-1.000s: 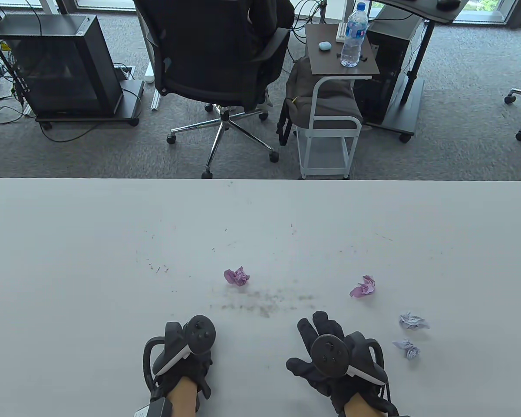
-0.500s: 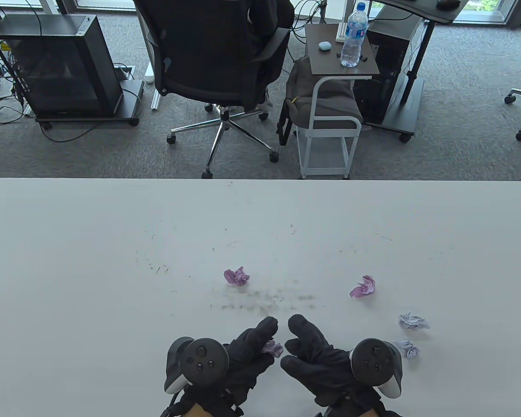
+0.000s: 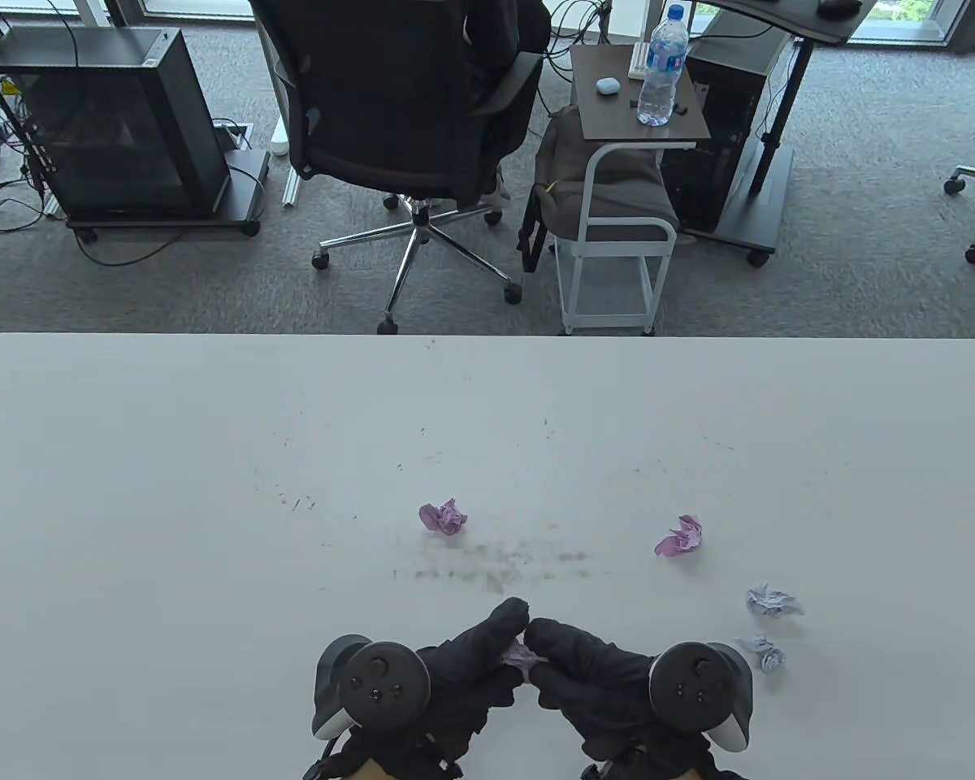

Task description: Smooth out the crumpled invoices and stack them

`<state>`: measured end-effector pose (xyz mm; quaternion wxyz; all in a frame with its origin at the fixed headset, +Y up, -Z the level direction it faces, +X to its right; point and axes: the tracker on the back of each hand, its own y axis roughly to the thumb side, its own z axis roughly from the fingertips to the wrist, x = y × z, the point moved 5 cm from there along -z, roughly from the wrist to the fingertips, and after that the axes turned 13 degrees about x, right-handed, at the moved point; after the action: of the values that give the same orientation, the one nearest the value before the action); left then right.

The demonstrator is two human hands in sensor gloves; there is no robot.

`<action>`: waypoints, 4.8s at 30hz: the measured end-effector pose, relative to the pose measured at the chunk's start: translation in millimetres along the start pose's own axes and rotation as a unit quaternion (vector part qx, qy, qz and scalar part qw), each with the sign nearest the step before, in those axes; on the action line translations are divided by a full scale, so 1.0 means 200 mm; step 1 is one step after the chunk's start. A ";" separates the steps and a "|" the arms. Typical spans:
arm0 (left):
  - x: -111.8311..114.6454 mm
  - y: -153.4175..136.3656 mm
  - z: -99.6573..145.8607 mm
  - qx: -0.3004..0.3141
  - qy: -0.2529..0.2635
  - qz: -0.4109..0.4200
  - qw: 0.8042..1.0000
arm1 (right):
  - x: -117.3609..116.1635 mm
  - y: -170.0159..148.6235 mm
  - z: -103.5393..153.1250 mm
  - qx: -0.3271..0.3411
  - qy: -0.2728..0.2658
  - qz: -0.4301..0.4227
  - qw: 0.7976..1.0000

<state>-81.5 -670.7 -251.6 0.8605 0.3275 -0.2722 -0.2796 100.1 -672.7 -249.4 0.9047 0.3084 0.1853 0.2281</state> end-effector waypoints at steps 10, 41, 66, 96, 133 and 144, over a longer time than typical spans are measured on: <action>-0.06 -0.09 0.04 -0.033 0.063 0.065 0.995 | 0.04 -0.07 0.03 -0.023 -0.033 -0.012 0.999; -0.03 -0.01 0.02 -0.018 0.049 -0.023 0.998 | 0.10 -0.05 0.02 -0.005 -0.065 -0.020 0.998; 0.05 -0.08 0.01 -0.030 0.070 0.119 0.990 | 0.07 -0.06 0.05 -0.062 -0.120 -0.013 0.991; 0.11 -0.26 0.07 -0.080 -0.040 0.157 0.984 | 0.16 0.05 0.01 0.026 -0.034 0.212 0.976; 0.18 -0.30 0.05 -0.143 -0.177 -0.039 0.973 | -0.03 0.04 -0.03 0.007 0.158 0.298 0.941; 0.22 -0.27 0.05 -0.113 -0.198 0.023 0.973 | -0.21 0.00 -0.05 0.019 0.206 0.295 0.933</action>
<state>-74.4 -737.9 -272.1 0.8271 0.1596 -0.4113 -0.3484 61.3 -689.3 -248.3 0.7325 0.3123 0.2725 0.5400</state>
